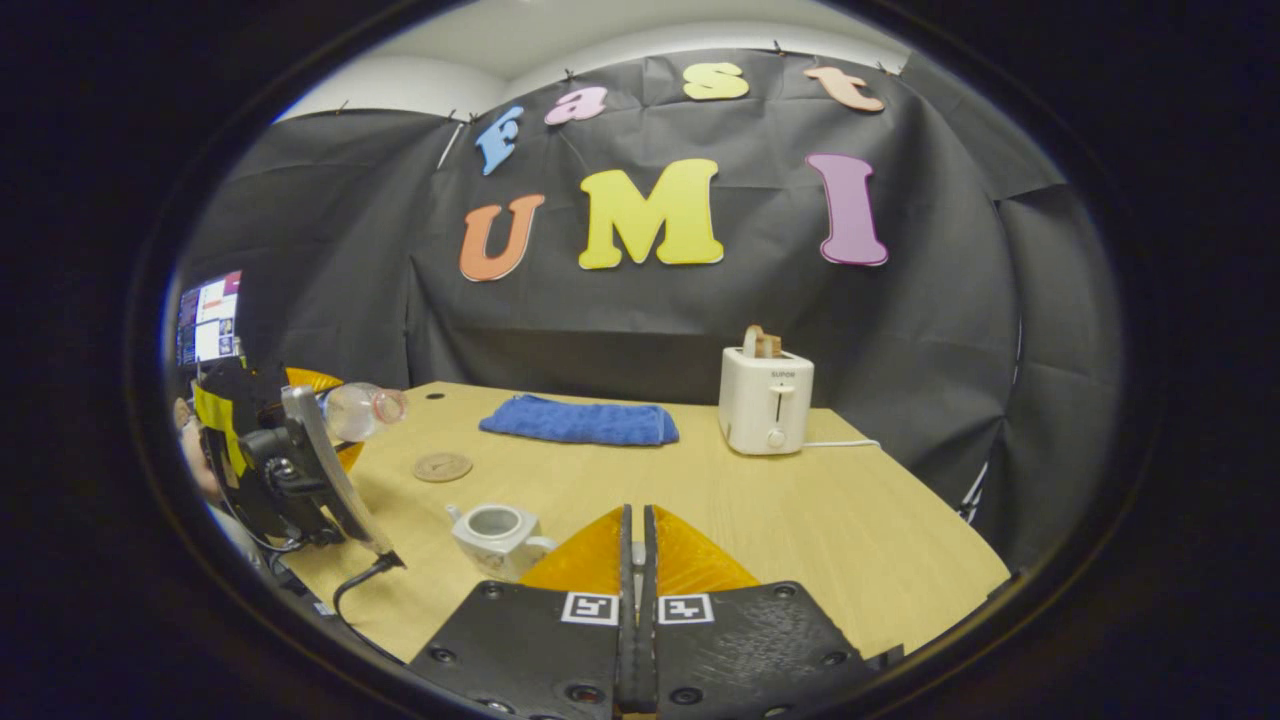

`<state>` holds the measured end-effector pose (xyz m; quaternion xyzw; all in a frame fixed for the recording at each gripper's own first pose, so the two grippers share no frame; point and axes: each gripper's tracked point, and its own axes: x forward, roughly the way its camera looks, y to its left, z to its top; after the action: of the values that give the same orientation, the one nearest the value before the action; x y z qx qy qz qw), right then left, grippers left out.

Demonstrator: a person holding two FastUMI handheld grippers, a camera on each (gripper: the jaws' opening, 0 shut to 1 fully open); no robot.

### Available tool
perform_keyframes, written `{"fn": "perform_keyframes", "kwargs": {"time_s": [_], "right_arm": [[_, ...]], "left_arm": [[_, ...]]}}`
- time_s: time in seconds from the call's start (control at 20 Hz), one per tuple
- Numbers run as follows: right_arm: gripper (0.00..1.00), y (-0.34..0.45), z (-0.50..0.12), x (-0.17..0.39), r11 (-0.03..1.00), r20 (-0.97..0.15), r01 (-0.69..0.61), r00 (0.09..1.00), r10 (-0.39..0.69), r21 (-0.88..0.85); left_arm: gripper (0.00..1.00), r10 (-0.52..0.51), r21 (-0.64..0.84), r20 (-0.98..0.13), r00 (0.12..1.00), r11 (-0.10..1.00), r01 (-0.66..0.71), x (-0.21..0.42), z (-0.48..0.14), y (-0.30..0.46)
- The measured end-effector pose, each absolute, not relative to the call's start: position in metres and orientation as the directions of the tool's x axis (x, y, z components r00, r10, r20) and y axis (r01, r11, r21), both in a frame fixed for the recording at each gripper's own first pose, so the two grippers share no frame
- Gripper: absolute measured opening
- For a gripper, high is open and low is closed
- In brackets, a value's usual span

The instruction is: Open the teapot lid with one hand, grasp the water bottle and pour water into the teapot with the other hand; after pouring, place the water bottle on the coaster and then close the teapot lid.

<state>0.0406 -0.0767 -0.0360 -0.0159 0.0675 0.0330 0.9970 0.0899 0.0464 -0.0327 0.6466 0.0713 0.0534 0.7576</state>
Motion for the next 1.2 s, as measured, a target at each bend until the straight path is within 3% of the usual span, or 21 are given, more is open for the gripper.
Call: {"fn": "perform_keyframes", "kwargs": {"time_s": [0.35, 1.2], "right_arm": [[0.02, -0.088, -0.042, 0.036, 0.998, -0.137, -0.054, 0.989, 0.05, -0.028], [0.0, -0.108, -0.05, 0.029, 0.999, -0.142, -0.042, 0.989, 0.04, -0.012]], "left_arm": [[0.77, 0.102, 0.998, -0.058, 0.993, -0.019, 0.06, 0.096, -0.031, 0.02], [0.77, 0.029, 0.971, -0.041, 0.999, -0.233, 0.047, 0.104, -0.019, -0.024]]}}
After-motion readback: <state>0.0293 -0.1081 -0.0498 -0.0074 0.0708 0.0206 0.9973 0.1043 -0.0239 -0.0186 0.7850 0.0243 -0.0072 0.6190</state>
